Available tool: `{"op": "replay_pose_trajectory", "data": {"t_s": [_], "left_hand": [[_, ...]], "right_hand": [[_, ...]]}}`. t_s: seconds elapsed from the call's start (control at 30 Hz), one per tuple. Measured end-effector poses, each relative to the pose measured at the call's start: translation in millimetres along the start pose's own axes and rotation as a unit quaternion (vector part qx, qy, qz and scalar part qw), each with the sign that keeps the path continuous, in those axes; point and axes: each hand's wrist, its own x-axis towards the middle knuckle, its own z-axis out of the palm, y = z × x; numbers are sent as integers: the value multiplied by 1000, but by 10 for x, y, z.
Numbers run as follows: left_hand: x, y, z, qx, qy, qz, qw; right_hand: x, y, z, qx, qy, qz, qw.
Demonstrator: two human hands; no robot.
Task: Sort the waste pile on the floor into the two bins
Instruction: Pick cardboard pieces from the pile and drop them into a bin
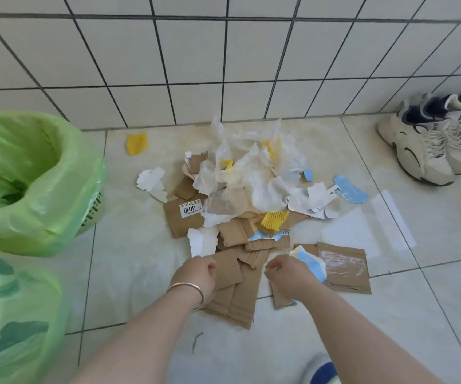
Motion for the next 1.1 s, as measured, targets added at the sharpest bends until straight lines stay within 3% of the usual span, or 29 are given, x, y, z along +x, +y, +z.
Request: {"op": "replay_pose_trajectory", "data": {"t_s": [0.23,0.33,0.53,0.73,0.87,1.1], "left_hand": [[426,-113,-176,-98,86,-108,986],[569,-68,-179,-129,101,-180,970],[767,16,-78,-214,88,-250,940],[821,67,-41,-251,104,-249,930],[772,79,-38,-269,100,-208,935],[679,59,-289,-297,214,-210,907]], "right_hand": [[462,-156,200,11,15,-24,1000],[689,-262,253,143,24,24,989],[937,-457,435,453,-58,214,863],[1034,-522,492,540,-17,215,814],[1023,-484,309,531,9,178,828],[810,-165,55,481,-21,122,868]]}}
